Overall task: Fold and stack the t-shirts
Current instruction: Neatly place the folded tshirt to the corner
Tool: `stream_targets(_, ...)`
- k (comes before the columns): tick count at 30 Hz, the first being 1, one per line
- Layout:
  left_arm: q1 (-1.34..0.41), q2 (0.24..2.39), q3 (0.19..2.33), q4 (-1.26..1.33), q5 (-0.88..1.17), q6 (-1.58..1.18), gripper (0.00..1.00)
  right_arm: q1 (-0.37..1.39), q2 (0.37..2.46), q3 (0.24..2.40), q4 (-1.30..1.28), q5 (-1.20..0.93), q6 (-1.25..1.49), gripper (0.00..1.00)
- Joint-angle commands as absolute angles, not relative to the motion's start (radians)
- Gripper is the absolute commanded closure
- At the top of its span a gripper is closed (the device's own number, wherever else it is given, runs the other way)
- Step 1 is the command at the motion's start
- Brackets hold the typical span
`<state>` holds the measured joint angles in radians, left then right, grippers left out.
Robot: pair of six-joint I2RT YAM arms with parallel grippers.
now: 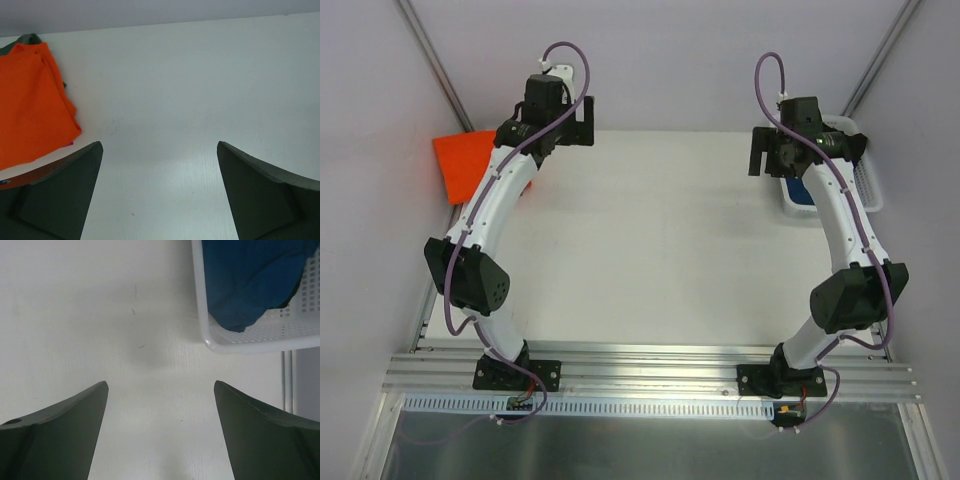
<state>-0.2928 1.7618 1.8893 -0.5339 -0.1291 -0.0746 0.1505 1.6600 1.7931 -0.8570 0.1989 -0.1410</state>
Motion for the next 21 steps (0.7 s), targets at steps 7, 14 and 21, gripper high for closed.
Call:
stream_targets(7,-0.331,1.684,1.827,-0.468,-0.339,-0.048,0.01,0.198,1.628,1.855,-0.825,0.407,-0.205,0.05)
stream_targets(14,-0.330,1.671,1.844,-0.460,-0.334,-0.041,0.01,0.235,1.647,1.901,-0.822,0.396,-0.215,0.03)
stream_targets(21,-0.327,1.647,1.836,-0.463,-0.261,-0.058,0.01,0.271,1.678,1.957,-0.836,0.360,-0.207,0.01)
